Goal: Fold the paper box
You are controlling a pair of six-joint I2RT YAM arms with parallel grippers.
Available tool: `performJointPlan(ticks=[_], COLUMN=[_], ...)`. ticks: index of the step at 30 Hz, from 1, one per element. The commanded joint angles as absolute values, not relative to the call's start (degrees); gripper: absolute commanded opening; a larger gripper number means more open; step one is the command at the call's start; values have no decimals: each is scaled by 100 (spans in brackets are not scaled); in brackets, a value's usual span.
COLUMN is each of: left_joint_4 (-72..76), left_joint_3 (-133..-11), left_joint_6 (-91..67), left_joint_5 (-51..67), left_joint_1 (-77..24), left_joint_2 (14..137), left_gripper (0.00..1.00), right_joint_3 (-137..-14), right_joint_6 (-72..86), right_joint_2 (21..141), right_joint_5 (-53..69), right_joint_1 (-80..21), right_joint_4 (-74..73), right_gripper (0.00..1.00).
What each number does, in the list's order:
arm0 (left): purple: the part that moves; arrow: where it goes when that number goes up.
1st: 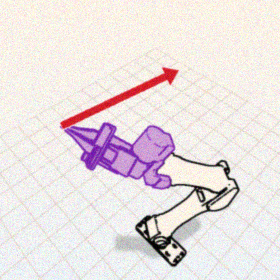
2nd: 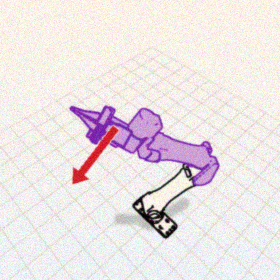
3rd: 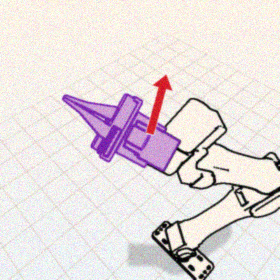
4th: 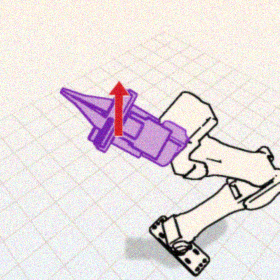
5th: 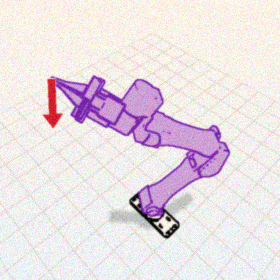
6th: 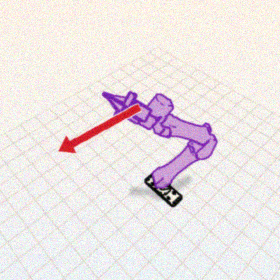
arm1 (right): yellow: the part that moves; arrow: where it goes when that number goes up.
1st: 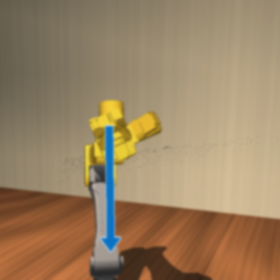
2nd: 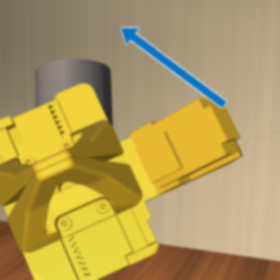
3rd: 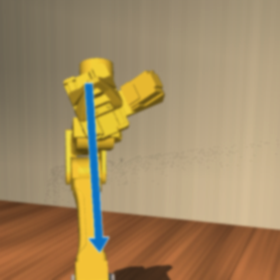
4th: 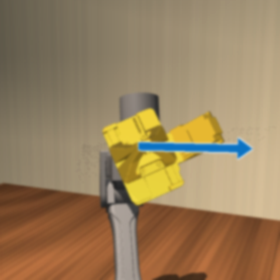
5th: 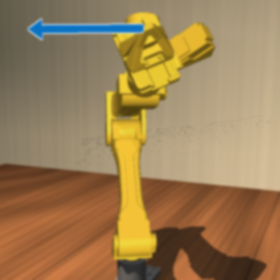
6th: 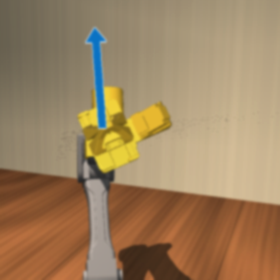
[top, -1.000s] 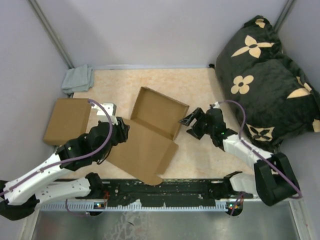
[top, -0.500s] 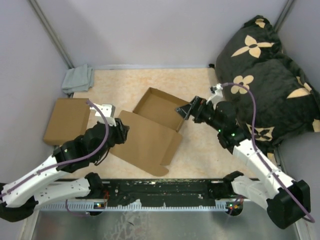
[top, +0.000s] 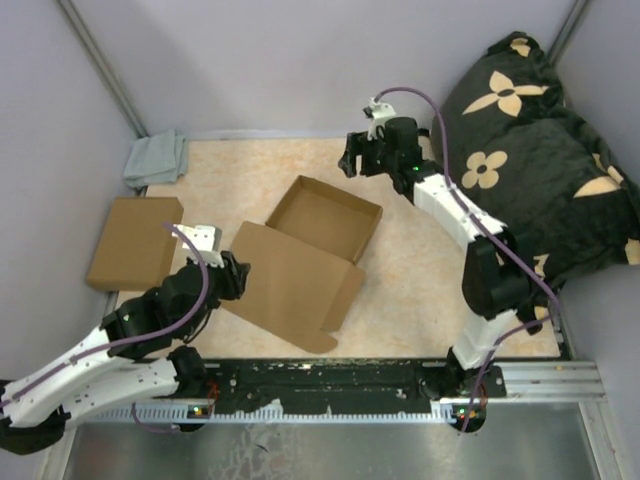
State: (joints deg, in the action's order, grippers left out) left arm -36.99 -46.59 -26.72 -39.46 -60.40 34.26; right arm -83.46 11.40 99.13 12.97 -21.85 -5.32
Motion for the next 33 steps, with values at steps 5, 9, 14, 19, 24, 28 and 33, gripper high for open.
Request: performJointPlan(ticks=[5, 9, 14, 19, 24, 28, 33], left_joint_4=[-3435, -3471, -3428, -3462, -3433, -3395, -3285], left_joint_3=[-4310, -4314, -4272, -4269, -4258, -4249, -4220], left_joint_6=[-2610, -2612, -2629, -2639, -2631, -2622, -2613], left_joint_5=[-3925, -3913, -3903, -3901, -3898, -3862, -3766], left_joint_1=[-6073, -6073, -6073, -6073, -6073, -6072, -6073], left_joint_2=[3638, 3668, 3603, 3604, 3608, 3645, 3673], left_gripper=[42, 42, 42, 42, 42, 43, 43], right_joint_3=[-9281, -9542, -9861, -10068, -9740, -8986, -7704], right_joint_6=[-39, -398, -533, -430, 165, 792, 2202], right_joint_2=[11219, 11631, 12101, 12481, 12402, 11815, 10676], right_joint_5=[1040, 965, 690, 319, -345, -1130, -1540], right_joint_1=[-2337, -2471, -2561, -2670, -2672, -2660, -2365], right_joint_4=[-1752, -1909, -2026, -2095, -1867, -1700, -1891], right_gripper=[72, 72, 72, 65, 56, 42, 21])
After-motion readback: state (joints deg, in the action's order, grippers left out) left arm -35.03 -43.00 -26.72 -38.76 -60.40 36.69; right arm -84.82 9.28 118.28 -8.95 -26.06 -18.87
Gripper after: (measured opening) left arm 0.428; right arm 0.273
